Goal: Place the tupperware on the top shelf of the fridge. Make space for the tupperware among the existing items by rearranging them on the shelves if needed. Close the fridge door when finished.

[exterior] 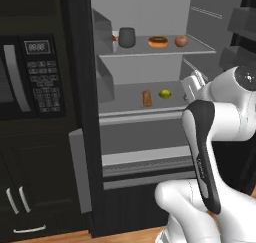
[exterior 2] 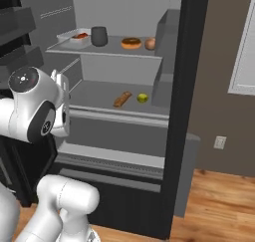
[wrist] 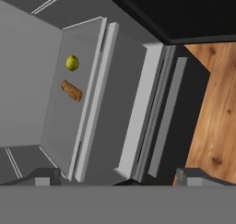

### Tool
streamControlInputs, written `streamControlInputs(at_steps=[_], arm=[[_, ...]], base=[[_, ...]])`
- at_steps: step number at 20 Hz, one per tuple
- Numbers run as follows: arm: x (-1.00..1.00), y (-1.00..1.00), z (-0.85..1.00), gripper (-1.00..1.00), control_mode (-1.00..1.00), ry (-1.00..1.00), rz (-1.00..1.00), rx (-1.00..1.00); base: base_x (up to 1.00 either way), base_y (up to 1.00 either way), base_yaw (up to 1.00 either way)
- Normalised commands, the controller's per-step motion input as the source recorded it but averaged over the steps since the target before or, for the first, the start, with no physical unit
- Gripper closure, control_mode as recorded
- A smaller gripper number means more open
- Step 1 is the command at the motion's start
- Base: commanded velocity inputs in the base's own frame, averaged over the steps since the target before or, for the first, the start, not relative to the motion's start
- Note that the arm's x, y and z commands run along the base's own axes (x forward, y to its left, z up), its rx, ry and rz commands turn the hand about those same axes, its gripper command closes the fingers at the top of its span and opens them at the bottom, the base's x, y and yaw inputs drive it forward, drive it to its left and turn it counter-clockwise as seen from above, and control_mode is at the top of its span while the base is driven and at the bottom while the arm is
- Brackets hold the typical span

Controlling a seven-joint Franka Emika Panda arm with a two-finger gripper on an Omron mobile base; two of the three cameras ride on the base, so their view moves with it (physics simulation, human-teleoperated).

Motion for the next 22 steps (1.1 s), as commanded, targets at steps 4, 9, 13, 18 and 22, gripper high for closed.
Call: streamControlInputs(at_steps=[4, 9, 13, 18, 22], arm=[[0.0, 0.0, 0.0, -1.0, 1.0, 0.0, 0.0, 0.0], [0.0, 0.0, 0.0, -1.0, 1.0, 0.0, 0.0, 0.0], [0.0, 0.0, 0.0, -1.0, 1.0, 0.0, 0.0, 0.0], [0.0, 0.0, 0.0, -1.0, -1.0, 0.0, -0.01, 0.0], [0.0, 0.0, 0.0, -1.0, -1.0, 0.0, 0.0, 0.0]], base=[[-0.45, 0.1, 0.0], [-0.49, 0.01, 0.0], [-0.39, 0.12, 0.0], [-0.06, 0.04, 0.0], [0.0, 0.0, 0.0]])
